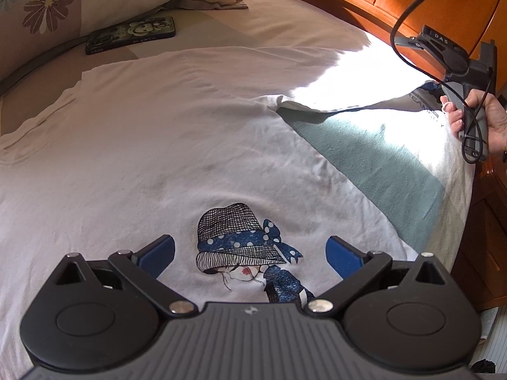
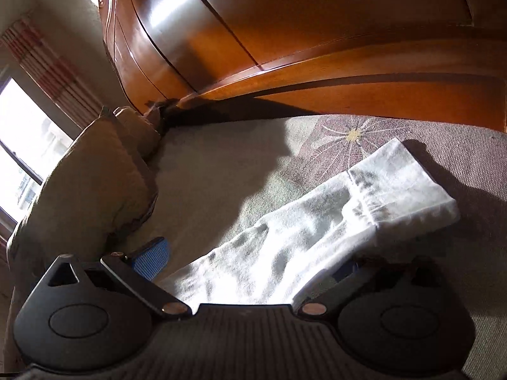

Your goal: Fold clothes

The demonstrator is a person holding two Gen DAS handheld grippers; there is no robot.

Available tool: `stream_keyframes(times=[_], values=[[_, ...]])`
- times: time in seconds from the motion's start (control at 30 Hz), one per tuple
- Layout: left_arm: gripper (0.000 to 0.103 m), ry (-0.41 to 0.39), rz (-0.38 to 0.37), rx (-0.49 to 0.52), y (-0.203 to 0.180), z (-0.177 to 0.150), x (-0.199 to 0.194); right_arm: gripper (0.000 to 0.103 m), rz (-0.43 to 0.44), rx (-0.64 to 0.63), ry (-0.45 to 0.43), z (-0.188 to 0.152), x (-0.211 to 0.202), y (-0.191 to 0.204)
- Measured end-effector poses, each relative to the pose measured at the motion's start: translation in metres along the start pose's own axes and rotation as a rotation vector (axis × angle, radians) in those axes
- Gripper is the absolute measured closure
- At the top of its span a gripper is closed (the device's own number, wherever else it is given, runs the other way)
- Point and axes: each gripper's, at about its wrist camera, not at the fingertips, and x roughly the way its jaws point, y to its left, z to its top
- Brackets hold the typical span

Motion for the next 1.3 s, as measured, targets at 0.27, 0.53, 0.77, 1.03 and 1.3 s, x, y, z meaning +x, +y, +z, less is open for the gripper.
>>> stream_keyframes(times=[0.27,0.53,0.77,1.03,1.3], values=[[0.002,0.0,-0.004,0.008,-0.001,0.005,0.006,0.0,-0.066,-0.311,0.004,-0.011,0.012,0.021],[0.002,-0.008,-0.007,-0.034,0.001,0.01,0.01,0.0,-0.047,-0.247,-0.014,-0.005,0.014,0.03],[0.002,-0.038,0.005,-0.032,0.007,0.006,-0.002,0.0,0.013,-0.154,-0.114,0.006,0.0,0.053],[0.002,-0.052,-0.001,-0.018,0.022,-0.01,-0.021,0.0,0.078,-0.203,-0.11,-0.006,-0.009,0.101],[0.002,-0.068,0.017,-0.025,0.046,-0.029,-0.041,0.0,0.117,-0.217,-0.083,-0.026,-0.005,0.146]])
